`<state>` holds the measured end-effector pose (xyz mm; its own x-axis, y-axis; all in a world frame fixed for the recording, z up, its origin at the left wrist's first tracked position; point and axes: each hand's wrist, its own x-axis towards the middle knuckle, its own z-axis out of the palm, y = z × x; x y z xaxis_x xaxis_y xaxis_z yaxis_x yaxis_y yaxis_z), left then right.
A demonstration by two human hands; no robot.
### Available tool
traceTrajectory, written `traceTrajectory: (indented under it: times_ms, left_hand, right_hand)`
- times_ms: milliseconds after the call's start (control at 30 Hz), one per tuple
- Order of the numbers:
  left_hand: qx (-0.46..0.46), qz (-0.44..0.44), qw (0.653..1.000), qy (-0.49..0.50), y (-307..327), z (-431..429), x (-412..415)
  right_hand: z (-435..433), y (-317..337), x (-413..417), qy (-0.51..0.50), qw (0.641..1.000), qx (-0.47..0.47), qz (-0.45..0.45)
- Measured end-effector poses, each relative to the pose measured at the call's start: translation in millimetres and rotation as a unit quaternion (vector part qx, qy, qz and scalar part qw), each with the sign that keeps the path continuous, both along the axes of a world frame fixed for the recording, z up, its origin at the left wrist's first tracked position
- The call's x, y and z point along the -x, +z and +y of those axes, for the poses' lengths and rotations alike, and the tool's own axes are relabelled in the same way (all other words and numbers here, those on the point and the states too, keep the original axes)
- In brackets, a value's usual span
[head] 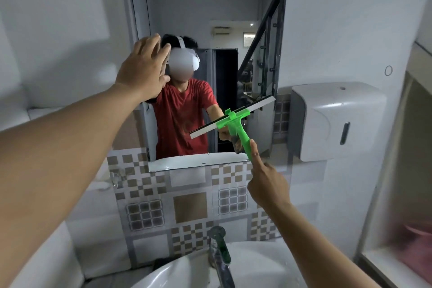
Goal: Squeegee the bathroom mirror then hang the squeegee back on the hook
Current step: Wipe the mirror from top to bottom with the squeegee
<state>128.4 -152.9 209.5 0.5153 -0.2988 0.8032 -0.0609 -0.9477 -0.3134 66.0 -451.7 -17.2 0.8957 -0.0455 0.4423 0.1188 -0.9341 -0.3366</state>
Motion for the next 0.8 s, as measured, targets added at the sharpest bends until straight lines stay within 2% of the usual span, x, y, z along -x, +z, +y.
traceTrajectory:
  times_ms: [300,433,800]
  left_hand:
    - [0.015,-0.017,1.000,-0.002,-23,0,0]
    - [0.018,-0.010,1.000,-0.006,-22,3,-2]
    - [0.015,0.003,1.000,-0.003,-44,9,-1]
  right_hand:
    - [34,-25,14,0.015,0.984,-0.164,0.070]
    - [57,-27,17,0.038,0.959,-0.268,0.088]
    - [122,-45,39,0.074,0.903,-0.399,0.142]
